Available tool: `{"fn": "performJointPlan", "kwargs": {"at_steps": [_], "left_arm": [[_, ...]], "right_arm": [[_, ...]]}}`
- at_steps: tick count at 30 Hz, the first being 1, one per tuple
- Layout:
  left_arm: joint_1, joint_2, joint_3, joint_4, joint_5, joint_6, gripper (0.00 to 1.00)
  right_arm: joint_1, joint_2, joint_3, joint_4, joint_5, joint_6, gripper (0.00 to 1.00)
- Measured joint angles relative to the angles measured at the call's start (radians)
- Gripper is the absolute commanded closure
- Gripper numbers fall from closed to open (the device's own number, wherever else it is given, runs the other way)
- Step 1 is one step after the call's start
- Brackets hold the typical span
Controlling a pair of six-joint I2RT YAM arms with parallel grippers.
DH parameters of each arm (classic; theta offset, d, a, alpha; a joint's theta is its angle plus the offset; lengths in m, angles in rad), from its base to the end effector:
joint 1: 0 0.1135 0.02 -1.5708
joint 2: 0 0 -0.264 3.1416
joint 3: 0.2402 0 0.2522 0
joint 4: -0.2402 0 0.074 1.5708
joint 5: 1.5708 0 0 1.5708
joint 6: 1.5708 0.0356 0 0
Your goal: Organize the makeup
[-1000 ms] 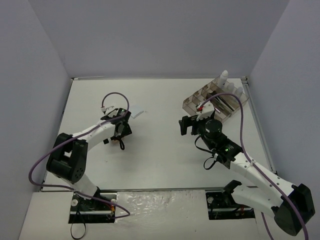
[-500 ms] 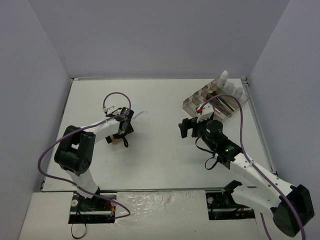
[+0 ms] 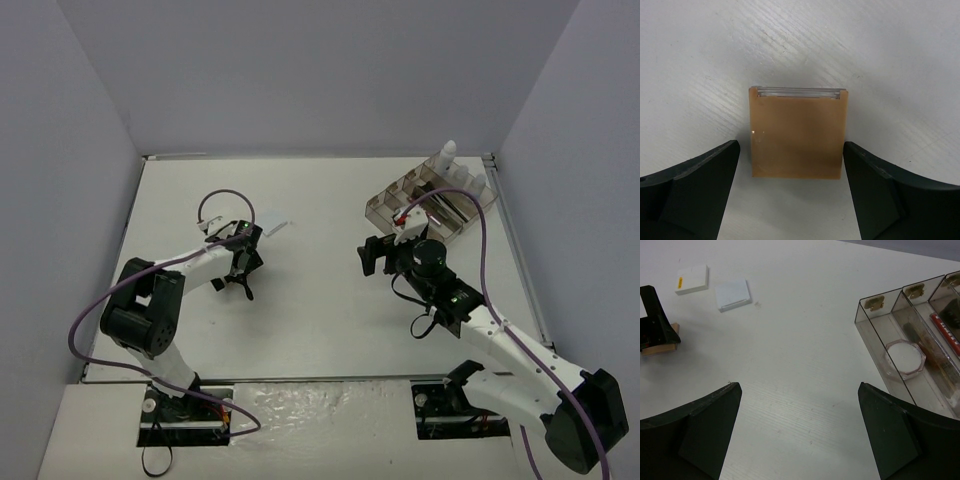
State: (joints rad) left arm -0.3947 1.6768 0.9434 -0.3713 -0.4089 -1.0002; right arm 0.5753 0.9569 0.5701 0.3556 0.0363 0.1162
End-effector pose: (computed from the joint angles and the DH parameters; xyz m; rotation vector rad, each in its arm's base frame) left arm 0.2990 -0.1092 0.1613 -0.8727 2.3766 0.0164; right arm 0.1911 0.1224 0.2890 -0.3419 1.5890 0.5061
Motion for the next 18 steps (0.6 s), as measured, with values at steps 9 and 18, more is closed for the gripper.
{"fn": "performJointPlan", "kwargs": {"at_steps": [9,18], "left_arm": [[0.003,-0.033,-0.041,0.030,0.017,0.023,0.53],[-0.009,-0.079,-0.087,0.060,0.046,0.090,0.65]], "right_arm": [[-0.001,-0.019,0.000,-0.005,-0.001,0.000,0.00],[-0.006,-0.037,0.008,-0.044,-0.060,0.003,0.00]]}}
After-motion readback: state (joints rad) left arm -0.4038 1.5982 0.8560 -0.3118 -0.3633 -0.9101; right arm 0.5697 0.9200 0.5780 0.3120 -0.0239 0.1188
